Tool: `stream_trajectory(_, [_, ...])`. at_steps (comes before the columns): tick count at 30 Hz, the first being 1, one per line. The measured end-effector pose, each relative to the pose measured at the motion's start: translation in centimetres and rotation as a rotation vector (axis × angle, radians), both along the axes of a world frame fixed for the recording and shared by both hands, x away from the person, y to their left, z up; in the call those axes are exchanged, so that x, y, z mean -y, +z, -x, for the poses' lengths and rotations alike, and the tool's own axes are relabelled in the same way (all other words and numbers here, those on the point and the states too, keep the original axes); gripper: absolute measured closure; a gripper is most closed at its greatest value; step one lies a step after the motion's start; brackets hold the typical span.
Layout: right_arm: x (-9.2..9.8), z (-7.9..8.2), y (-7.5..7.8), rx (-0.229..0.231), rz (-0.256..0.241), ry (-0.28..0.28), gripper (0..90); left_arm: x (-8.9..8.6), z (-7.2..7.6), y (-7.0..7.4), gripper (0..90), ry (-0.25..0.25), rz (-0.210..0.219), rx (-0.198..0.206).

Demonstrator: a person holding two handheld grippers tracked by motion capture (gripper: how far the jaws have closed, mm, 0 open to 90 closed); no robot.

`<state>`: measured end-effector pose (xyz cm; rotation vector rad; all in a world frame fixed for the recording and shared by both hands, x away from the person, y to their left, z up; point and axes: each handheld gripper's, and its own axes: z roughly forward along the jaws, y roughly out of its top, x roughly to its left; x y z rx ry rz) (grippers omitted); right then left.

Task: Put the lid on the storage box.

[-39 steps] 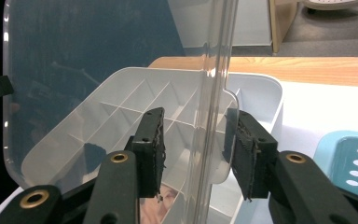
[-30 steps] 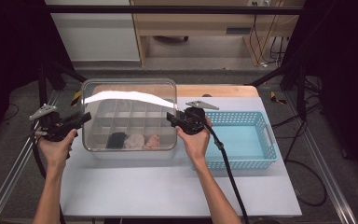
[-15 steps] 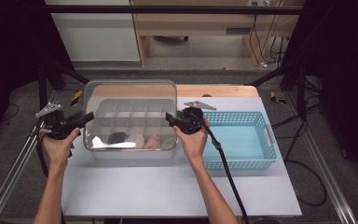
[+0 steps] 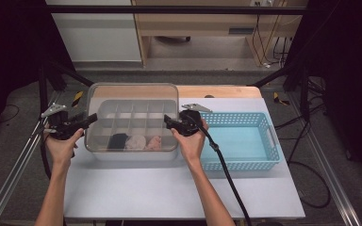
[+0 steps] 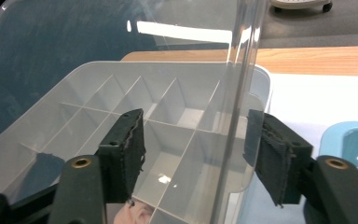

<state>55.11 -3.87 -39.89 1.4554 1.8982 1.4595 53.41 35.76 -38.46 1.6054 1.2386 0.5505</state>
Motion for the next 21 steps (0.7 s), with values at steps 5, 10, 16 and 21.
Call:
stream_trajectory(5, [-0.4,-0.2,-0.4,-0.001,0.009,-0.006,33.8,-0.1,-0.3,-0.3,44.9,0.0,0.0,-0.008])
stream_trajectory(10, [-0.5,-0.4,-0.6,-0.013,0.013,-0.015,32.9,0.0,-0.7,-0.7,44.0,0.005,0.001,-0.022])
stream_trajectory(16, [-0.6,-0.6,-0.9,-0.02,0.02,-0.021,31.7,0.0,-1.1,-1.0,43.5,0.007,0.003,-0.039])
stream_trajectory(21, [-0.8,-0.7,-1.1,-0.026,0.023,-0.026,31.0,-0.1,-1.5,-1.3,43.3,0.004,0.01,-0.053])
